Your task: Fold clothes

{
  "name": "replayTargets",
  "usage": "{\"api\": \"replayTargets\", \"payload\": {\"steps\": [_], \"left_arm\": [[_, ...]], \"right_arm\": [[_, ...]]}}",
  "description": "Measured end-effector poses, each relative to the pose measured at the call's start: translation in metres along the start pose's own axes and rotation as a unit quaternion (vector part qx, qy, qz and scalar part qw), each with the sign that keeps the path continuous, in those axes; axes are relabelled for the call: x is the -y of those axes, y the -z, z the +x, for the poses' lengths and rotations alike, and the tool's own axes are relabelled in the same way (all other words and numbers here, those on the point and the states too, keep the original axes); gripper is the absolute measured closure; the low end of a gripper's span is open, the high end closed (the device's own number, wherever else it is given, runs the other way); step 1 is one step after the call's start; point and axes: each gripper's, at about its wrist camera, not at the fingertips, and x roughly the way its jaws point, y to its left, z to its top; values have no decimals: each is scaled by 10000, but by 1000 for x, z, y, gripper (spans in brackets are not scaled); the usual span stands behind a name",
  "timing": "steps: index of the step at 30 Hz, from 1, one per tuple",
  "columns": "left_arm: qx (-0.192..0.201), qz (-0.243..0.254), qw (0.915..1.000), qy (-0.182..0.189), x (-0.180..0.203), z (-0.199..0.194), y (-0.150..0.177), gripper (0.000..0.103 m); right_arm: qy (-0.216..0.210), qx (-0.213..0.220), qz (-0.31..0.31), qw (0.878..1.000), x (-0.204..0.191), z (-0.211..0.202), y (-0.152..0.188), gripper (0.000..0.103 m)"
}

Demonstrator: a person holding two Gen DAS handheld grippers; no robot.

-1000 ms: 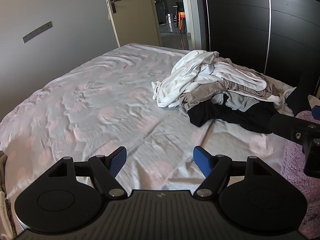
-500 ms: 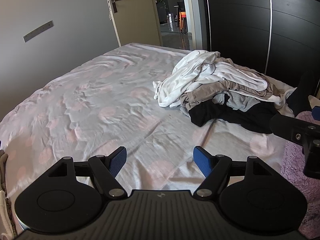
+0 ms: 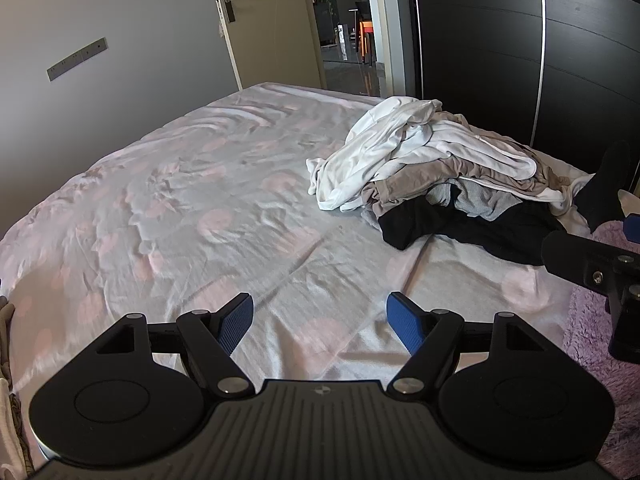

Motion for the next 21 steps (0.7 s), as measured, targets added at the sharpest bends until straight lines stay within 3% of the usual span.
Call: {"api": "replayTargets", "payload": {"steps": [10,21], "left_arm": [[-59,14,10000,26,0,12,6,30],[167,160,9993,281,-14,50,-5,33]], "right_arm": [[8,25,-100,9999,1,7,5,3],[492,260,-226,9982,10,53,0,3]]}}
